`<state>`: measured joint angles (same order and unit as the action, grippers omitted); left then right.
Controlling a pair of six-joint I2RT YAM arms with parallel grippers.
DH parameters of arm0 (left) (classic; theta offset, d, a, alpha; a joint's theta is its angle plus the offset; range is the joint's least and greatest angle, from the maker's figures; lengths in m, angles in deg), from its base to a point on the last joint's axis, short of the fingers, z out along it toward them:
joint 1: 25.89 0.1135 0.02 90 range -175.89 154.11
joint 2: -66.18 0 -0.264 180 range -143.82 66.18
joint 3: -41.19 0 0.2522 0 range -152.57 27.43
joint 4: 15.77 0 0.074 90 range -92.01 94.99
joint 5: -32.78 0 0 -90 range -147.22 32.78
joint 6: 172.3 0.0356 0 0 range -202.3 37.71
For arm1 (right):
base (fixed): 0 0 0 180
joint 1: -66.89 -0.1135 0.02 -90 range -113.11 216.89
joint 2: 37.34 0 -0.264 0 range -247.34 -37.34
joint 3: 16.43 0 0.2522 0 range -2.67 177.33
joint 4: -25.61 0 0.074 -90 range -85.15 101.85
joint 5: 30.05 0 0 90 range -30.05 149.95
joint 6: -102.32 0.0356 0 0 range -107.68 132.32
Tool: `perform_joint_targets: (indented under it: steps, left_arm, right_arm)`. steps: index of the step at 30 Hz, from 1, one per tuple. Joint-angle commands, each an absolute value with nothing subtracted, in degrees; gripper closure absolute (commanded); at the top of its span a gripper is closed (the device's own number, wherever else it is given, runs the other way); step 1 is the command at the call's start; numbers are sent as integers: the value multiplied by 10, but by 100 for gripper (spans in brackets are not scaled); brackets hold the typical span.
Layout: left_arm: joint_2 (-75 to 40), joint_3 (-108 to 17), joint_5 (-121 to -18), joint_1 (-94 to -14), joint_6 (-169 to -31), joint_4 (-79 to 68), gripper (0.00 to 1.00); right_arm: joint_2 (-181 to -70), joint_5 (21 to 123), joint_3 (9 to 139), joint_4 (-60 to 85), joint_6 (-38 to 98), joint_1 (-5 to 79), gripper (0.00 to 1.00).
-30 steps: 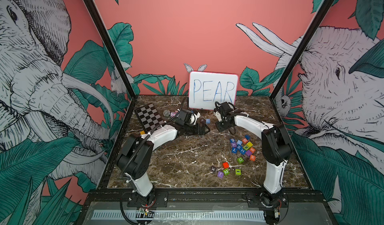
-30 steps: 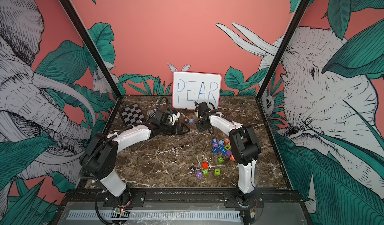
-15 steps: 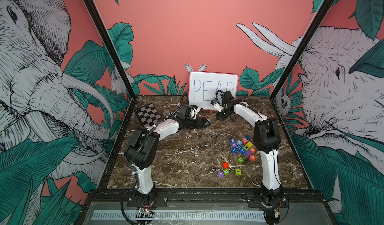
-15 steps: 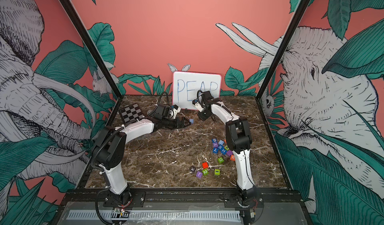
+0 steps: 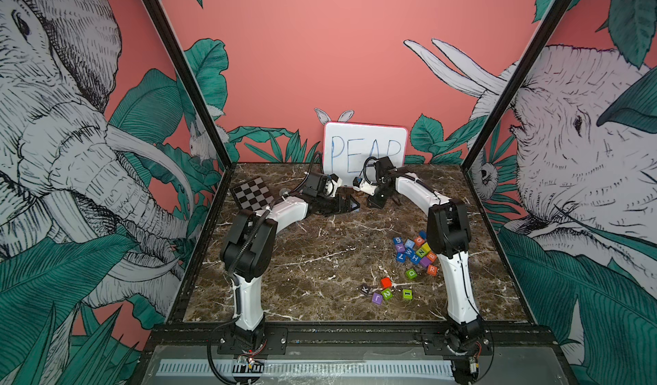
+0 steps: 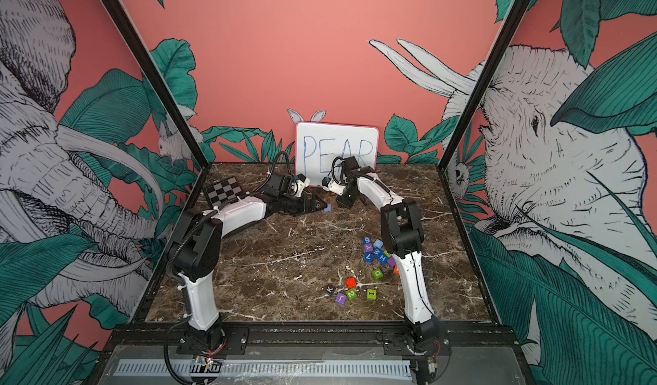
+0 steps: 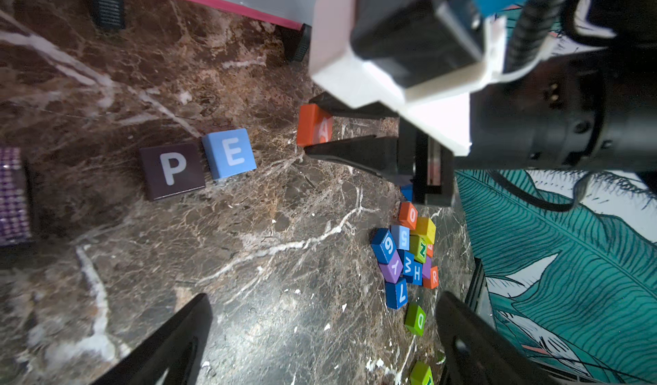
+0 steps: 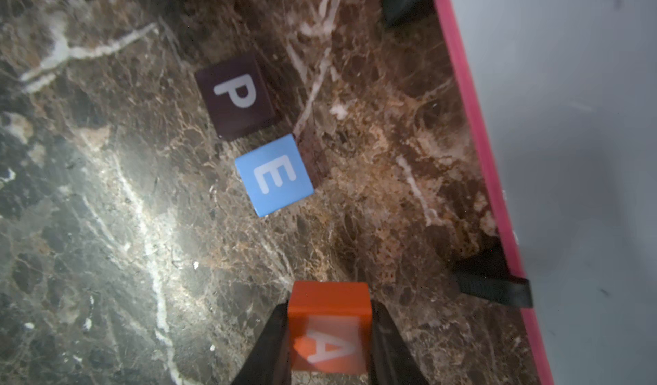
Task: Spell the uppercase word “pear” with letter blocks
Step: Place the letter block at the center of the board.
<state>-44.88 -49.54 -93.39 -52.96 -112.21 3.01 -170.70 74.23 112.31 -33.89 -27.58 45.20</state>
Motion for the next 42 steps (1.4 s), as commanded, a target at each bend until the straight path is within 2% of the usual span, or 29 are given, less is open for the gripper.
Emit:
perform_joint_targets:
  steps: [1,17,42]
  left_arm:
    - [-447,-512,-943,-525,-1113,45,1]
    - [-446,-507,-943,-523,-1117,41,1]
    - [-439,-500,-948,-523,-1127,32,1]
  right_arm:
    - [-1718,758,1141,-370,-320,452,90]
    - [-1740,745,1171,-378,-363,445,92]
    - [-1777,726,1213,-428,-430,429,89]
